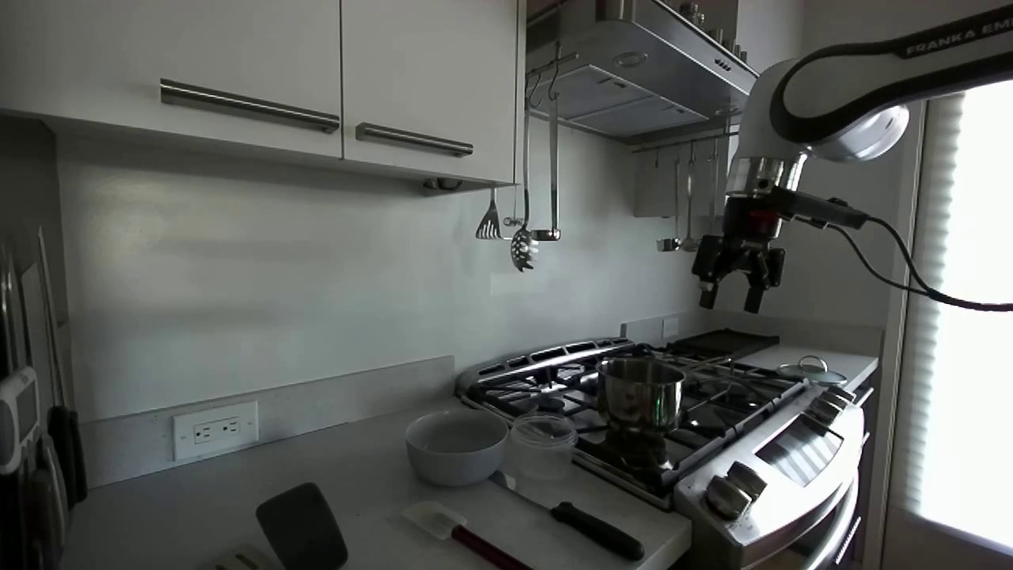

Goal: Move the pot forward

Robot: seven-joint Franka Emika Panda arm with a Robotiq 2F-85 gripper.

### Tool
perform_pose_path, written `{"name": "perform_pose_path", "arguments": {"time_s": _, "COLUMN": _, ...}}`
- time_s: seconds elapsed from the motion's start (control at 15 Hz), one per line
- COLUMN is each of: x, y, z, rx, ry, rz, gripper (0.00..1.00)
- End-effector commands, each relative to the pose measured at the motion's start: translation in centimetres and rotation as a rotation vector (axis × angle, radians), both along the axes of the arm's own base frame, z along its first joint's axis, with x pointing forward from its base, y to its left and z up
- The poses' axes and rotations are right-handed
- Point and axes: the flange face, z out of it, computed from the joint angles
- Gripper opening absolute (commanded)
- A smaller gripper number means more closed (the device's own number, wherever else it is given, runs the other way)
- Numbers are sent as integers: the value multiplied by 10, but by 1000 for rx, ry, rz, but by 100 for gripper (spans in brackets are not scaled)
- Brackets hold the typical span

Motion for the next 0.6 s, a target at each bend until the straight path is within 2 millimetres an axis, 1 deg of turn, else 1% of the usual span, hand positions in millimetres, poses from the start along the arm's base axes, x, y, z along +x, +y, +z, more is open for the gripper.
{"name": "perform_pose_path", "arguments": {"time_s": 0.0, "x": 4, "y": 1, "z": 0, "rx": 0, "ry": 6, "rz": 3, "gripper": 100}}
{"name": "perform_pose_path", "arguments": {"time_s": 0.53, "x": 3, "y": 3, "z": 3, "rx": 0, "ry": 5, "rz": 8, "gripper": 100}}
